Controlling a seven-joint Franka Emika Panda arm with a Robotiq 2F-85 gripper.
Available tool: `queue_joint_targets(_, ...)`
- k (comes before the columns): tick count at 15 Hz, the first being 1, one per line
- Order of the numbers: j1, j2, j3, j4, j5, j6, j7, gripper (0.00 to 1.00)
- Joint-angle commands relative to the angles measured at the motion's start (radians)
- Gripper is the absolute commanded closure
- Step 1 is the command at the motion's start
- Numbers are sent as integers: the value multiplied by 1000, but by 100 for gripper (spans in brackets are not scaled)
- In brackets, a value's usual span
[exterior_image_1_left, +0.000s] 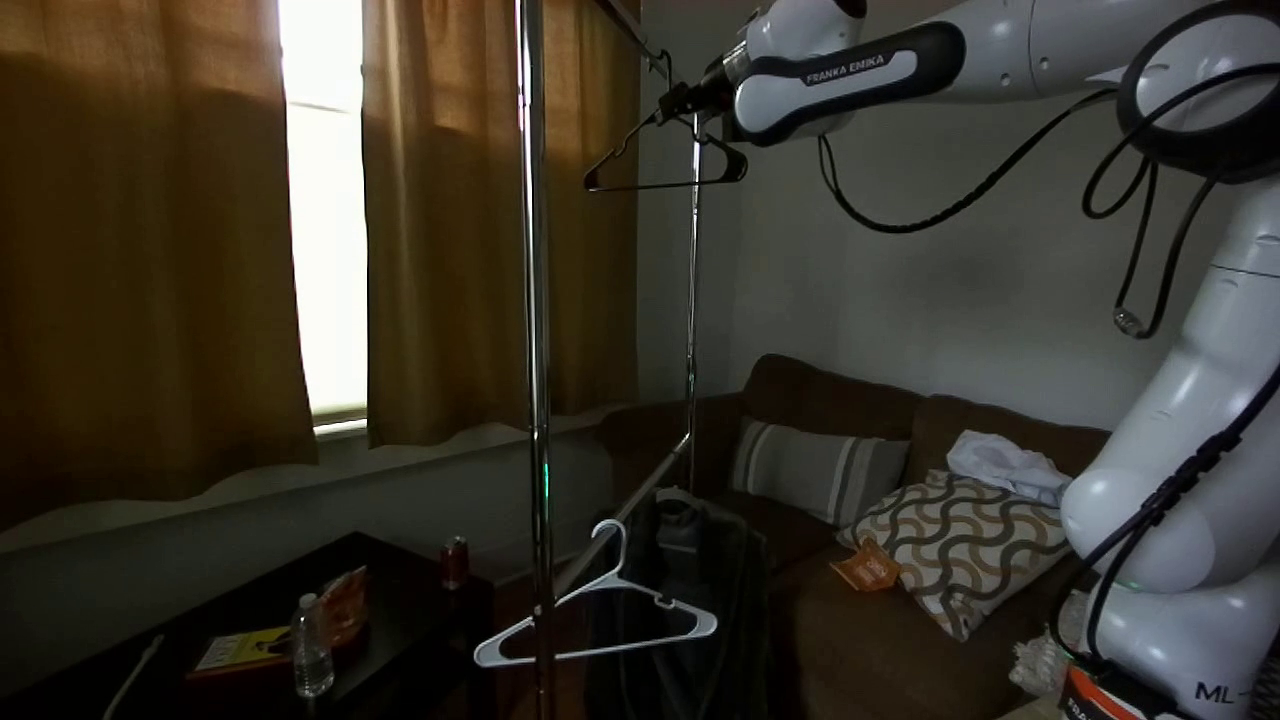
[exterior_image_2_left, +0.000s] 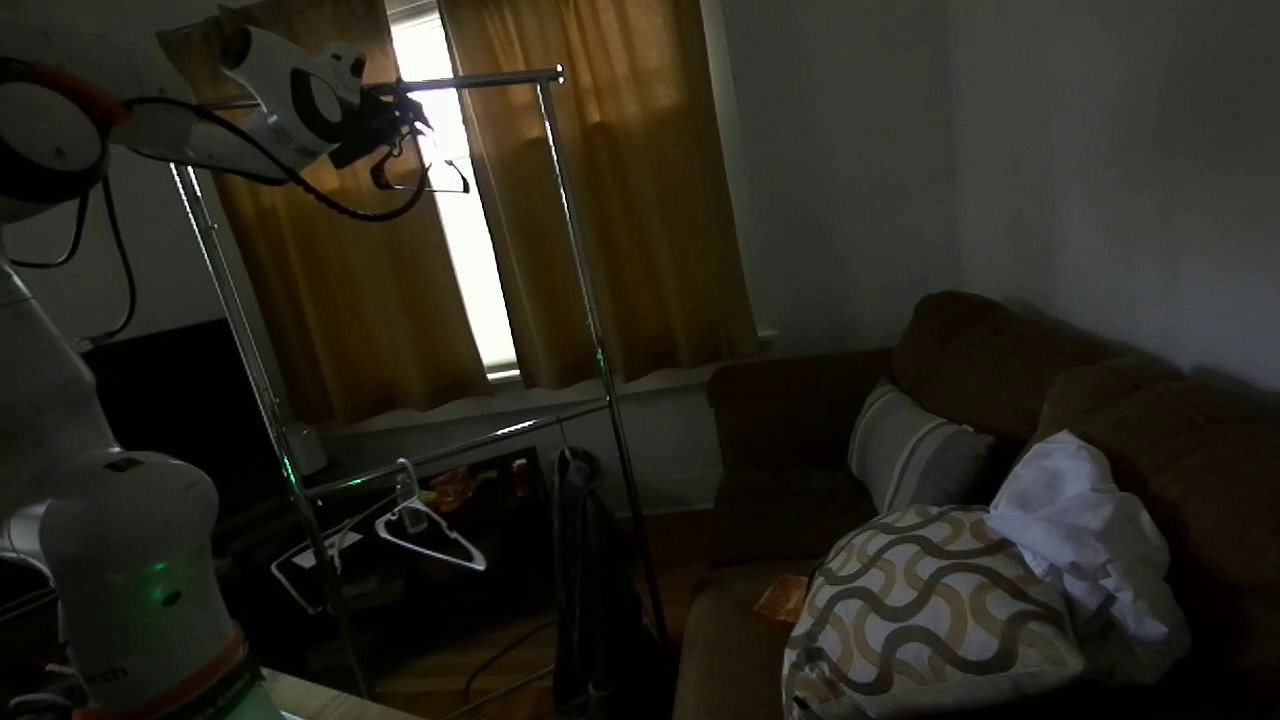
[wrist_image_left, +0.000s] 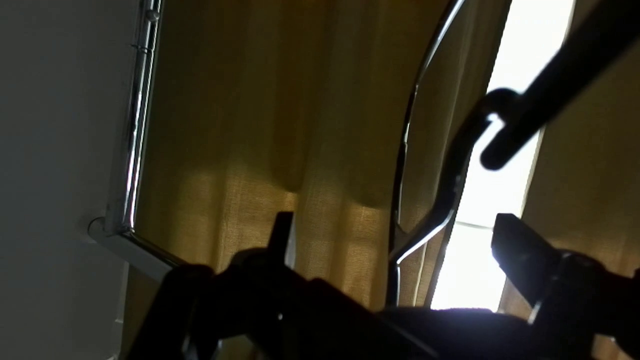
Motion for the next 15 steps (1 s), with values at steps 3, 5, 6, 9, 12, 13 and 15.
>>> queue_joint_targets(3, 0, 0, 0, 0, 0, 0, 0, 0)
queue_joint_targets(5, 0, 0, 0, 0, 0, 0, 0, 0)
queue_joint_targets(6, 0, 1, 0, 0, 0, 0, 0, 0)
queue_joint_targets(9, 0, 1, 0, 0, 0, 0, 0, 0)
queue_joint_targets(12, 25, 4, -15, 4, 25, 11, -30, 0)
queue_joint_targets(13, 39, 12, -18, 12, 39, 22, -53, 0)
queue_joint_targets(15, 52, 19, -18, 20, 55, 23, -67, 0)
